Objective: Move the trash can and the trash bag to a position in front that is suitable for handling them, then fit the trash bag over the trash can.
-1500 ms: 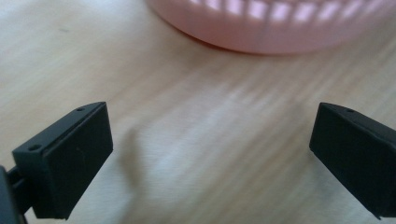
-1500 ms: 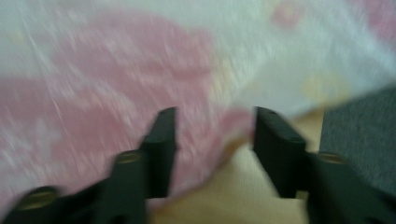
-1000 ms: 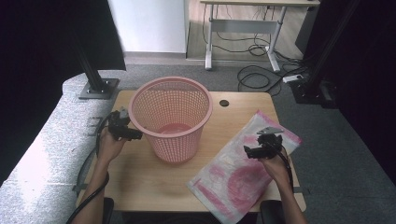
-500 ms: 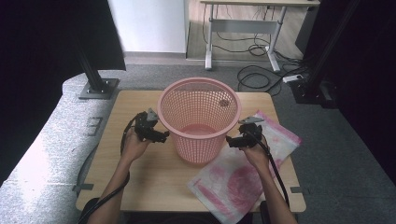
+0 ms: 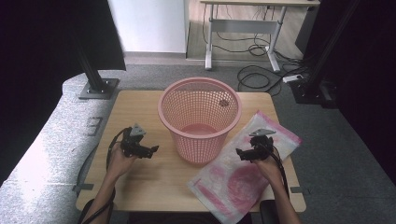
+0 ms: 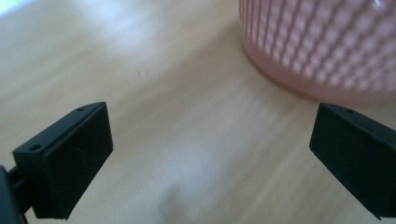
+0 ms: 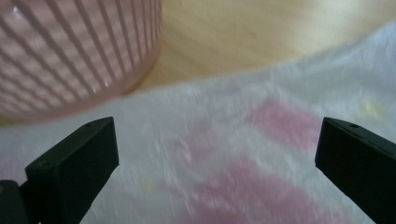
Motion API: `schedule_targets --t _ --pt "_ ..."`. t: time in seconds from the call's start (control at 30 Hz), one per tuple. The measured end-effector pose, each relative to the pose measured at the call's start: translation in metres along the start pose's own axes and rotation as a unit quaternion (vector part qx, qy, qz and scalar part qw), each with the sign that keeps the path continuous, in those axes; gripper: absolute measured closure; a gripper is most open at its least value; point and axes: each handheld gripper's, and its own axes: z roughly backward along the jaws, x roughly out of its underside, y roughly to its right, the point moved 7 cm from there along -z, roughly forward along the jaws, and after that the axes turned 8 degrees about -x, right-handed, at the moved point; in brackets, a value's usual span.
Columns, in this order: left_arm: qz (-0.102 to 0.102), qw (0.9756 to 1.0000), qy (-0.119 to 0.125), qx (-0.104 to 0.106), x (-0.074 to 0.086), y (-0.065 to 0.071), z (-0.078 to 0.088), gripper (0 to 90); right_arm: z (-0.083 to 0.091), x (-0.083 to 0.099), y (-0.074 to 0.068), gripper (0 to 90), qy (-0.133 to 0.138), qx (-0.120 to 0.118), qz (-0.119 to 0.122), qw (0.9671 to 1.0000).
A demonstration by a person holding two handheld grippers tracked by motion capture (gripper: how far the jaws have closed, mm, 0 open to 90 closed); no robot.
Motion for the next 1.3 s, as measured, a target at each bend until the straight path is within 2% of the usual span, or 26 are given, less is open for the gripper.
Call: schedule_targets --t 0.03,0.07,0.1,0.2,0.3,0.5,0.6,0.63,0.8,1.3 --pt "0.002 1.0000 -0.003 0.000 0.007 0.001 0.001 0.0 0.000 0.005 0.001 0.0 -0.003 0.000 -0.004 1.0000" --pt "0.002 1.0000 -0.003 0.000 0.007 0.001 0.001 0.0 -0.001 0.012 0.002 0.0 -0.007 -0.001 -0.009 0.9999" --pt "0.007 0.9999 -0.013 0.002 0.020 0.003 0.001 0.0 -0.002 0.019 0.003 0.0 -0.011 -0.002 -0.014 0.9998" --pt "0.015 0.9997 -0.018 0.002 0.035 0.006 -0.001 0.0 -0.006 0.034 0.004 0.0 -0.025 -0.006 -0.019 0.9995" --pt "0.024 0.9995 -0.020 0.008 0.043 0.008 -0.003 0.0 -0.009 0.045 0.004 0.0 -0.032 -0.012 -0.018 0.9992" --pt "0.027 0.9988 -0.036 0.017 0.057 0.011 -0.010 0.0 -0.017 0.058 0.007 0.0 -0.039 -0.016 -0.022 0.9989" --pt "0.023 0.9986 -0.044 0.016 0.060 0.012 -0.012 0.0 -0.018 0.061 0.008 0.0 -0.039 -0.013 -0.023 0.9989" --pt "0.018 0.9985 -0.049 0.015 0.062 0.013 -0.014 0.0 -0.018 0.062 0.009 0.0 -0.032 -0.011 -0.017 0.9993" --pt "0.022 0.9980 -0.054 0.024 0.063 0.015 -0.016 0.0 -0.017 0.064 0.009 0.0 -0.006 -0.010 -0.013 0.9998" --pt "0.026 0.9979 -0.055 0.020 0.062 0.015 -0.016 0.0 -0.017 0.064 0.009 0.0 -0.009 -0.009 -0.016 0.9998"
